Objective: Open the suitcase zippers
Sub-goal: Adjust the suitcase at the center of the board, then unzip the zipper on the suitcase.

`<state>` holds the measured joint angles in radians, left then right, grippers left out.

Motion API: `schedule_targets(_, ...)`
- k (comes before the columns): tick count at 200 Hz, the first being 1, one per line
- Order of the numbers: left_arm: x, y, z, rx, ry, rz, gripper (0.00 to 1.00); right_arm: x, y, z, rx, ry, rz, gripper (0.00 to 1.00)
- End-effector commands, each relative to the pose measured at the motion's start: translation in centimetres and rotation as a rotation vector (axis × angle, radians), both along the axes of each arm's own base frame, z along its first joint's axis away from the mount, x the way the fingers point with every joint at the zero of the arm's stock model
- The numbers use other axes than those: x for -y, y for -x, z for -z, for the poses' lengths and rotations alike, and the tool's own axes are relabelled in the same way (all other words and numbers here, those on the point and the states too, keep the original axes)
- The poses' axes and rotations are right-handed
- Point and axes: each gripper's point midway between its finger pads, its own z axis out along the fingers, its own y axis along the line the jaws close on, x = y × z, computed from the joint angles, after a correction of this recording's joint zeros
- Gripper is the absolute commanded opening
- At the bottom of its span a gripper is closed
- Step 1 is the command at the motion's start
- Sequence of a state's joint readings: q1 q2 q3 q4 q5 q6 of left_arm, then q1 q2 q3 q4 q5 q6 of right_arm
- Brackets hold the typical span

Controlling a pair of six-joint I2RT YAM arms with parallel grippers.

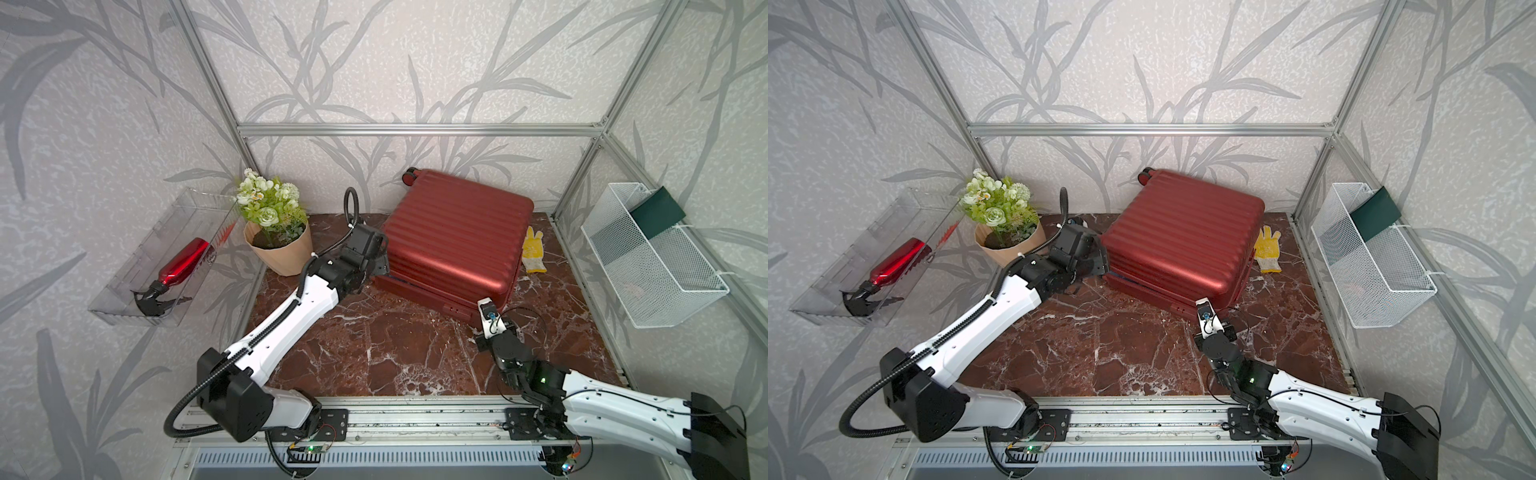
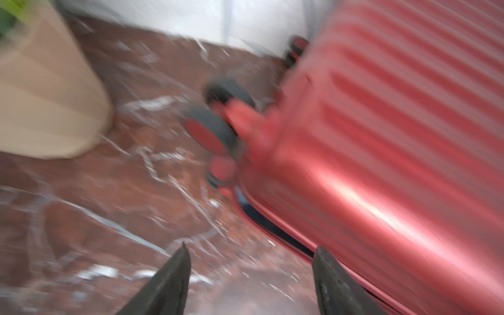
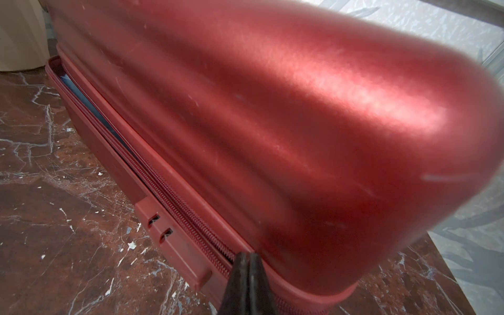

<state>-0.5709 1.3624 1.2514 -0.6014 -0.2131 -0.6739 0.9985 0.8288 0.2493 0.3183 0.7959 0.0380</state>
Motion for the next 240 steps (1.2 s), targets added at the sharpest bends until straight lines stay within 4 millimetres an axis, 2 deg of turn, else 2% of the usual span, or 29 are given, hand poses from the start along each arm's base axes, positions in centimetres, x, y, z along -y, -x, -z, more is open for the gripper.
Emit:
schedule_targets(1, 2.9, 1.0, 2.5, -0.087, 0.240, -0.108, 0.71, -1.9, -0.4, -1.6, 0.010, -0.103, -0.055, 0.00)
schedule_targets(24, 3.0, 1.3, 4.9, -0.151, 0.298, -0.226, 0.70, -2.3, -0.3, -1.7, -0.004, -0.115, -0.071, 0.00)
schedule_targets(51, 2.3, 0.2, 7.1, -0.185, 0.289, -0.324, 0.66, -2.6, -0.2, -1.7, -0.016, -0.114, -0.083, 0.00)
schedule_targets(70, 2.2, -1.2, 8.5, -0.198, 0.343, -0.362, 0.63, -2.9, 0.0, -1.5, -0.022, -0.110, -0.093, 0.00)
schedule_targets(115, 2.5, -4.5, 10.1, -0.204, 0.415, -0.378, 0.63, -3.1, 0.4, -0.9, -0.038, -0.106, -0.110, 0.00)
schedule_targets(151, 3.1, -4.5, 13.7, -0.283, 0.425, -0.387, 0.49, -2.9, 0.4, -0.9, -0.035, -0.109, -0.104, 0.00)
schedule_targets(166, 3.2, -4.4, 15.2, -0.304, 0.430, -0.401, 0.47, -3.1, 0.3, -0.9, -0.034, -0.100, -0.112, 0.00)
schedule_targets(178, 3.0, -4.5, 16.0, -0.312, 0.420, -0.412, 0.40, -3.0, 0.3, -0.7, -0.034, -0.094, -0.106, 0.00)
schedule_targets(192, 2.6, -4.6, 15.9, -0.298, 0.407, -0.425, 0.29, -2.5, 0.2, -0.6, -0.021, -0.090, -0.083, 0.00)
schedule_targets(240, 0.0, -5.7, 13.9, -0.241, 0.376, -0.468, 0.03, -0.3, 0.4, -0.8, 0.023, -0.050, -0.022, 0.00)
